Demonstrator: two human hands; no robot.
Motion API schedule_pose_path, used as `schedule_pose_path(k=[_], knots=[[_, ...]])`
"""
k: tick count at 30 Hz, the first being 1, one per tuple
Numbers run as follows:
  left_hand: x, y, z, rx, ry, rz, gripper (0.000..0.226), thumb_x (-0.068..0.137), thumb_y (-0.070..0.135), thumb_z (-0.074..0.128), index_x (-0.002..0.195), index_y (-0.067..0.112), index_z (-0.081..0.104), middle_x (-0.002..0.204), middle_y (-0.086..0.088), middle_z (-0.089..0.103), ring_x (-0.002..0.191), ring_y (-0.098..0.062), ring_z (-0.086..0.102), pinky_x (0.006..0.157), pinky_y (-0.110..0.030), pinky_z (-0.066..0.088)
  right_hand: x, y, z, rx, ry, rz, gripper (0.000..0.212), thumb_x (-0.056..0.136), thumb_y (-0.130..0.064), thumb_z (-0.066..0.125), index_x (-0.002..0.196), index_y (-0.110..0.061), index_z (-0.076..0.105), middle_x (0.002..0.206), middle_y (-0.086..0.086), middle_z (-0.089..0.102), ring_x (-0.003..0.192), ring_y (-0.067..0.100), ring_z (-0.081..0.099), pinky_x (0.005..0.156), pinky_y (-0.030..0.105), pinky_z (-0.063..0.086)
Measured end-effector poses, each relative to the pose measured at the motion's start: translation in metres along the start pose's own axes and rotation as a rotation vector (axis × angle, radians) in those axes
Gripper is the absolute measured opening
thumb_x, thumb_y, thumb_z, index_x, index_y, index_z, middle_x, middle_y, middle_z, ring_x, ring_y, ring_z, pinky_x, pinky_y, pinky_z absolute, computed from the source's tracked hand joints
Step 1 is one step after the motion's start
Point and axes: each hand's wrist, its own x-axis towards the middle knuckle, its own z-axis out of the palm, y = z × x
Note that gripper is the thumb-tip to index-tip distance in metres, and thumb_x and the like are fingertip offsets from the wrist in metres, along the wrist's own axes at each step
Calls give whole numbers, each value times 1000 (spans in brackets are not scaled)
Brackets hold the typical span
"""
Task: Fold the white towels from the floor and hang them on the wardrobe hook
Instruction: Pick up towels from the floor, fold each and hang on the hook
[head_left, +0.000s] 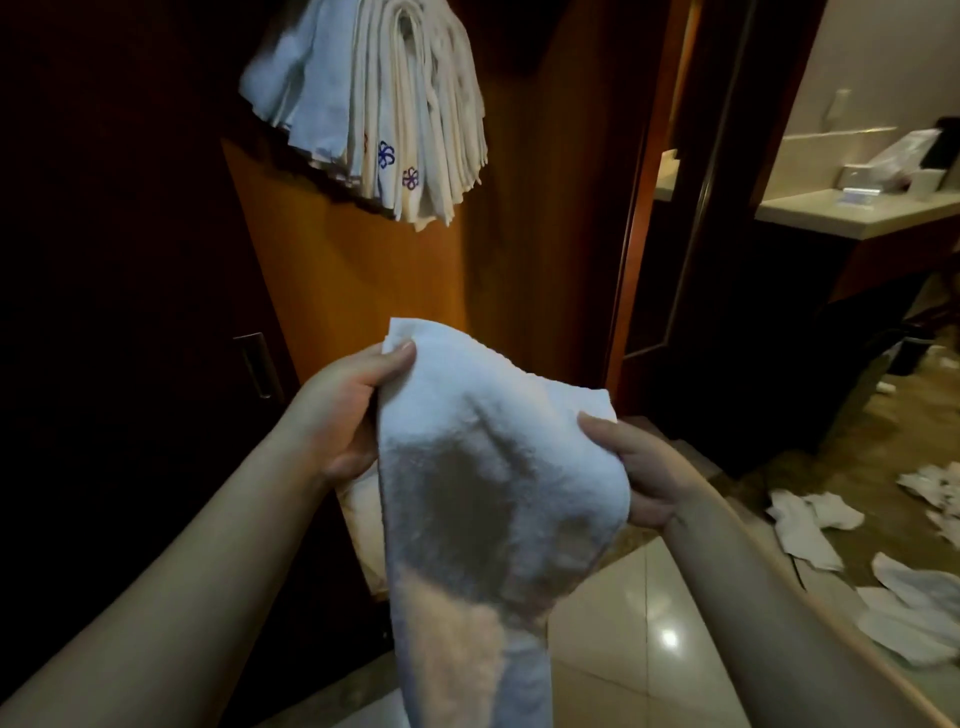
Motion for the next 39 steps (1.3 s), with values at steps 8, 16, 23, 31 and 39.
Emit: schedule_pose_path(k=[8,16,23,31,39], knots=[[-12,-29,-10,349,265,160,24,100,26,56,96,27,80,99,-8,78,91,-28,75,69,-33,59,11,6,10,-556,289,-323,23,90,-51,66,106,-38,76,111,-1,77,105,19,72,83,37,58],[-43,-96,37,360,714,266,30,105,39,47,95,26,72,90,2,75,88,-18,72,82,-44,59,15,79,53,-919,650,-583,24,105,-32,50,84,-27,62,70,-8,62,74,-16,60,60,1,40],[-66,-120,56,269,569,330,26,104,34,48,93,33,72,86,13,74,79,1,69,63,-11,51,6,108,66,-789,558,-468,25,105,-42,46,94,-33,67,82,-29,69,79,-14,62,64,3,43],[-53,-89,-6,188,454,299,21,97,32,58,90,26,77,92,-8,77,83,-22,74,68,-30,58,5,51,22,-323,373,-247,44,91,-48,61,112,-10,69,106,12,76,99,24,74,77,34,60],[-37,-46,-32,106,78,147,16,87,25,59,89,21,74,93,-9,73,87,-25,70,77,-38,58,-9,25,21,-66,-223,-49,55,57,-31,98,102,-5,78,102,17,74,98,30,72,86,42,59]])
